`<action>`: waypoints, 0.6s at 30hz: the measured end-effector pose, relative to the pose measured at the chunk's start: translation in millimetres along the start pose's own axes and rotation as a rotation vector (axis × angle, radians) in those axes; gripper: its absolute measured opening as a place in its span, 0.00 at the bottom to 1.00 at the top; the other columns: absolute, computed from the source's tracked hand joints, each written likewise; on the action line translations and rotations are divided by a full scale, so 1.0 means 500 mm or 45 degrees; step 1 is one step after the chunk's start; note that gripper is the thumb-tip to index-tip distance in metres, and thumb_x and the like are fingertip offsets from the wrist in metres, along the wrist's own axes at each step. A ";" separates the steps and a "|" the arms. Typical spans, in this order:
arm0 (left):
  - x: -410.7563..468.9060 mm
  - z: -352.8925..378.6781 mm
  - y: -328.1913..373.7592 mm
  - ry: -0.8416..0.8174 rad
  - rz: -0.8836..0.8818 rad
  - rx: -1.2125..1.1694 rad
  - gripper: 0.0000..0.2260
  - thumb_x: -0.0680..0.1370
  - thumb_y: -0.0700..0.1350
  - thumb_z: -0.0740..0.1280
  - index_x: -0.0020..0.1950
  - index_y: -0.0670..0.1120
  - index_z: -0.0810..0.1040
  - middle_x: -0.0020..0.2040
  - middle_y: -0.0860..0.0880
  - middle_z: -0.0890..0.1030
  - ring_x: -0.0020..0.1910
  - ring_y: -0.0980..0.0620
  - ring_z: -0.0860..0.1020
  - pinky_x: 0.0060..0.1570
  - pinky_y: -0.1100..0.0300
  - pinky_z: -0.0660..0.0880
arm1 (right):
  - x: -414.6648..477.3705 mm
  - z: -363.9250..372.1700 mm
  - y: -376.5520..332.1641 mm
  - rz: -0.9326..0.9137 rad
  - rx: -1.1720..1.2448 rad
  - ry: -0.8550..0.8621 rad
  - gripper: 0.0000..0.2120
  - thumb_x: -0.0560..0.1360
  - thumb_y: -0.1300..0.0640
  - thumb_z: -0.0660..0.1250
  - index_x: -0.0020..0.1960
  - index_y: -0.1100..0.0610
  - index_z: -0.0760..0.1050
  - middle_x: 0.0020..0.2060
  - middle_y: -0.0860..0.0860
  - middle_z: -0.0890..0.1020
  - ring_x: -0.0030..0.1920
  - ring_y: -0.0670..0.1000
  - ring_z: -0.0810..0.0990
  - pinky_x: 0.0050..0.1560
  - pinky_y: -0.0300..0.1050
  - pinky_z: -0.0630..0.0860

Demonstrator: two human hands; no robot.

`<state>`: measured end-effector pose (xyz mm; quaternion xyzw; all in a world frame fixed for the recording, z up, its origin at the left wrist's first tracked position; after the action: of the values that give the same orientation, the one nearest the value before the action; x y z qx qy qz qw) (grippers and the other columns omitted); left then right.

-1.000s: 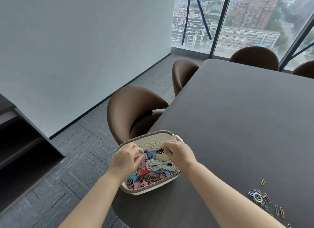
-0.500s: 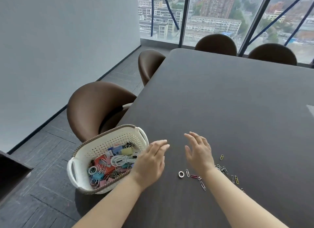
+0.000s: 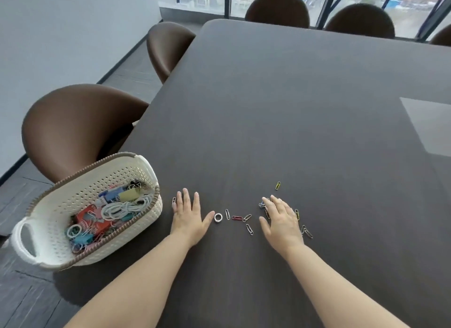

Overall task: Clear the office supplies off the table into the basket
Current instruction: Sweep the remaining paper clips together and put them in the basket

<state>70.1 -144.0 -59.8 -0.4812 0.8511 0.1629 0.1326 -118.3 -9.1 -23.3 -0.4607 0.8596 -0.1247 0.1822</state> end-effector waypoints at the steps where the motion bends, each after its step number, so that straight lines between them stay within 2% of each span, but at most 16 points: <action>1: -0.008 0.001 0.022 0.025 0.077 -0.015 0.38 0.75 0.67 0.42 0.76 0.42 0.42 0.75 0.39 0.38 0.73 0.43 0.36 0.71 0.50 0.37 | -0.002 0.001 0.007 -0.003 0.016 0.009 0.24 0.78 0.50 0.57 0.73 0.48 0.56 0.74 0.48 0.57 0.74 0.50 0.51 0.74 0.49 0.47; 3: -0.031 0.010 0.078 0.036 0.262 -0.070 0.45 0.67 0.70 0.33 0.76 0.44 0.44 0.76 0.43 0.38 0.74 0.47 0.36 0.70 0.54 0.35 | -0.008 0.001 0.024 -0.005 0.017 0.023 0.24 0.78 0.50 0.57 0.73 0.48 0.57 0.74 0.48 0.58 0.74 0.51 0.52 0.74 0.48 0.47; 5: -0.046 0.022 0.124 0.027 0.392 -0.094 0.44 0.66 0.70 0.33 0.76 0.46 0.48 0.76 0.47 0.41 0.75 0.50 0.40 0.71 0.58 0.39 | -0.016 -0.009 0.047 0.001 0.005 0.072 0.24 0.77 0.48 0.56 0.72 0.49 0.59 0.74 0.50 0.59 0.74 0.52 0.53 0.73 0.50 0.47; 7: -0.050 0.021 0.156 0.080 0.482 -0.108 0.38 0.72 0.65 0.39 0.74 0.45 0.57 0.76 0.47 0.51 0.74 0.51 0.48 0.71 0.56 0.57 | -0.025 -0.026 0.077 0.037 -0.011 0.155 0.28 0.74 0.44 0.53 0.72 0.51 0.61 0.73 0.52 0.60 0.74 0.54 0.55 0.73 0.54 0.48; 8: -0.052 0.012 0.168 0.132 0.521 -0.128 0.33 0.75 0.64 0.42 0.72 0.45 0.63 0.74 0.46 0.59 0.72 0.50 0.55 0.67 0.53 0.66 | -0.029 -0.031 0.095 0.069 -0.039 0.174 0.30 0.73 0.42 0.51 0.72 0.51 0.60 0.74 0.52 0.59 0.74 0.54 0.54 0.73 0.55 0.47; 9: -0.049 0.010 0.174 0.166 0.547 -0.137 0.30 0.78 0.62 0.43 0.68 0.44 0.67 0.71 0.46 0.64 0.69 0.50 0.60 0.63 0.51 0.71 | -0.032 -0.032 0.112 0.102 -0.081 0.168 0.32 0.72 0.38 0.48 0.73 0.51 0.57 0.75 0.52 0.57 0.75 0.54 0.51 0.73 0.56 0.46; 10: -0.044 0.008 0.177 0.172 0.546 -0.119 0.29 0.79 0.61 0.42 0.66 0.44 0.68 0.69 0.45 0.67 0.68 0.49 0.62 0.64 0.51 0.69 | -0.035 -0.029 0.128 0.134 -0.127 0.139 0.35 0.71 0.35 0.45 0.74 0.51 0.54 0.75 0.51 0.53 0.75 0.54 0.48 0.73 0.57 0.45; 12: -0.038 0.010 0.182 0.174 0.533 -0.026 0.32 0.78 0.63 0.41 0.69 0.43 0.64 0.71 0.44 0.66 0.71 0.49 0.57 0.69 0.51 0.56 | -0.037 -0.012 0.148 0.195 -0.182 0.039 0.38 0.72 0.32 0.44 0.75 0.51 0.45 0.76 0.51 0.44 0.75 0.53 0.40 0.73 0.57 0.42; 13: -0.038 0.014 0.192 0.163 0.548 0.010 0.35 0.76 0.65 0.40 0.72 0.43 0.59 0.74 0.45 0.59 0.74 0.51 0.50 0.71 0.53 0.48 | -0.037 0.001 0.152 0.218 -0.181 -0.018 0.40 0.72 0.31 0.45 0.75 0.51 0.41 0.76 0.51 0.41 0.75 0.53 0.37 0.73 0.57 0.41; 15: -0.036 0.029 0.213 0.096 0.586 0.068 0.38 0.71 0.66 0.39 0.76 0.45 0.47 0.75 0.51 0.42 0.72 0.55 0.36 0.71 0.55 0.37 | -0.037 0.025 0.138 0.199 -0.172 -0.092 0.45 0.66 0.27 0.40 0.74 0.52 0.34 0.75 0.51 0.36 0.74 0.52 0.33 0.73 0.55 0.38; 16: -0.035 0.037 0.224 0.061 0.617 0.095 0.38 0.71 0.66 0.39 0.76 0.46 0.45 0.74 0.52 0.39 0.71 0.55 0.34 0.71 0.55 0.36 | -0.037 0.036 0.125 0.161 -0.180 -0.110 0.47 0.63 0.27 0.37 0.73 0.53 0.31 0.74 0.51 0.35 0.73 0.51 0.32 0.72 0.53 0.37; 18: -0.036 0.041 0.243 0.054 0.666 0.142 0.36 0.73 0.64 0.44 0.76 0.44 0.49 0.76 0.48 0.47 0.73 0.51 0.39 0.74 0.52 0.44 | -0.035 0.052 0.102 0.081 -0.180 -0.128 0.46 0.61 0.27 0.35 0.70 0.53 0.27 0.74 0.51 0.34 0.71 0.49 0.29 0.71 0.50 0.34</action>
<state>-24.0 -62.9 -53.7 -0.2401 0.9568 0.1342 0.0945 -136.3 32.0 -62.7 -0.4507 0.8702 -0.0345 0.1962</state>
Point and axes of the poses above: each hand's wrist, its own x-axis towards the middle knuckle, its own z-axis out of the palm, y = z × x, the point moved 10 cm from there along x, towards the middle knuckle
